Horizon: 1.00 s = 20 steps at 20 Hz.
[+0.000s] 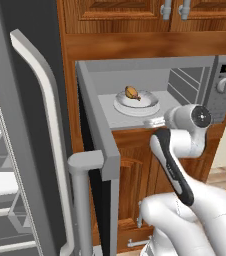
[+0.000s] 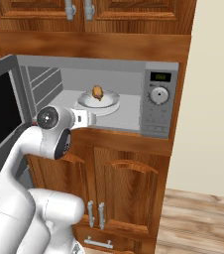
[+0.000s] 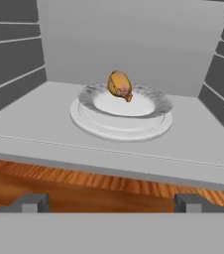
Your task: Transport the chicken drumstick from the fridge to the microwave and turn on the microwave.
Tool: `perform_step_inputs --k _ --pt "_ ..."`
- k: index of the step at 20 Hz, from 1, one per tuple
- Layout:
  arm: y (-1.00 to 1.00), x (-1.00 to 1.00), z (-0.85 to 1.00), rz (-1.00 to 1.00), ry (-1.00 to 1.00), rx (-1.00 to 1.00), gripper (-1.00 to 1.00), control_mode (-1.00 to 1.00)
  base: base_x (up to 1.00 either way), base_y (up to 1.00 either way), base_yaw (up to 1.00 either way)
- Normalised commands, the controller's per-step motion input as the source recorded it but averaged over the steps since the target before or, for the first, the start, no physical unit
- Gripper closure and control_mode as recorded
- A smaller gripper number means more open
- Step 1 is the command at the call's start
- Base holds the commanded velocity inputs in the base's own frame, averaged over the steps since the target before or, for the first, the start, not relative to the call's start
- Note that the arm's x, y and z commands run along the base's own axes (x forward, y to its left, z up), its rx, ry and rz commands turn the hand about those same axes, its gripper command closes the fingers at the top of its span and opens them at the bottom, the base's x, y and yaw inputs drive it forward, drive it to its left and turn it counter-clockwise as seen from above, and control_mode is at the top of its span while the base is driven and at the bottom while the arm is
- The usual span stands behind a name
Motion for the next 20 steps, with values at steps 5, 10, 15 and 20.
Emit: perform_step_inputs --k 5,10,15,20 --pt "0.00 -0.63 0.00 0.00 0.00 0.00 -1.00 -1.00 0.00 0.00 0.00" --pt "0.00 -0.78 0.00 0.00 0.00 0.00 -1.00 -1.00 0.00 0.00 0.00" --pt "0.00 -0.61 0.00 0.00 0.00 0.00 -1.00 -1.00 0.00 0.00 0.00" --pt "0.00 -0.57 0.00 0.00 0.00 0.00 -1.00 -1.00 0.00 0.00 0.00"
